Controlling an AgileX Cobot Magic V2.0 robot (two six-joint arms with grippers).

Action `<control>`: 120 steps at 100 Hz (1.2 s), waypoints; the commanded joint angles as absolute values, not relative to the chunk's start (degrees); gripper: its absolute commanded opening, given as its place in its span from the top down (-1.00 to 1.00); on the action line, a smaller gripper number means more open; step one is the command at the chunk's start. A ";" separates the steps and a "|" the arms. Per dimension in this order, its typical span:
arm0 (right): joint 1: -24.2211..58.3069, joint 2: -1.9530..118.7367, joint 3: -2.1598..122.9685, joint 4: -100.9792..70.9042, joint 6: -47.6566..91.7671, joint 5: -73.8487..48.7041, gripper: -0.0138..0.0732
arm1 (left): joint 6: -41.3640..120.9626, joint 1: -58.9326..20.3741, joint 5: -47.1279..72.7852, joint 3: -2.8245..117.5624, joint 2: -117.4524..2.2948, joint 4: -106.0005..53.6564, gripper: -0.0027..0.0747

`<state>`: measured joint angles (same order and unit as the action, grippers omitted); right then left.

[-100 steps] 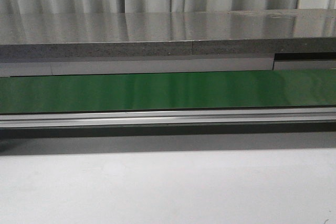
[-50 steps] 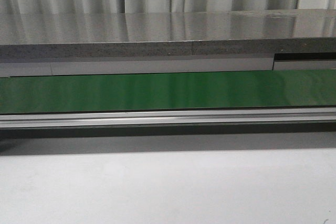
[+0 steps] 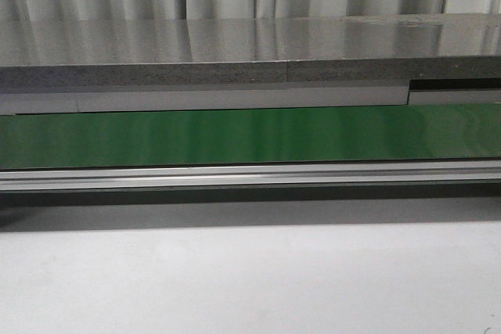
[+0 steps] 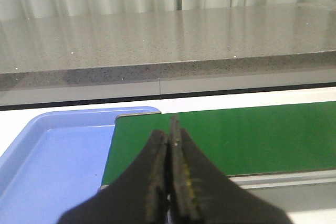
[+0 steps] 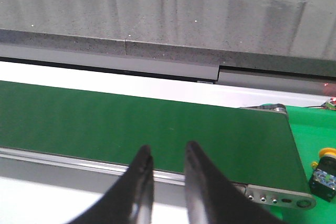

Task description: Move button from left to right

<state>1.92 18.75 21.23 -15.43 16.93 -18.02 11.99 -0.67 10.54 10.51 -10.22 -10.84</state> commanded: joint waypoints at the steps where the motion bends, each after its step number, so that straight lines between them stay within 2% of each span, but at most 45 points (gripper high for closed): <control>1: 1.86 19.02 22.72 -15.96 16.91 -14.08 0.73 | 11.80 -0.95 5.50 12.14 -10.77 -11.61 0.99; 6: 1.86 19.02 22.72 -15.96 16.91 -14.08 0.90 | 11.80 -0.95 5.50 12.14 -10.77 -11.61 0.99; 93: 1.86 18.96 21.32 -16.15 16.67 -11.83 0.89 | 11.80 -0.95 5.50 12.14 -10.77 -11.61 0.99; 120: 1.86 10.18 11.88 -4.08 -1.21 -5.04 0.89 | 11.80 -0.95 5.50 12.14 -10.77 -11.61 0.99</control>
<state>1.92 12.98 12.99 -8.26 4.70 -11.09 11.99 -0.67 10.54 10.51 -10.22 -10.84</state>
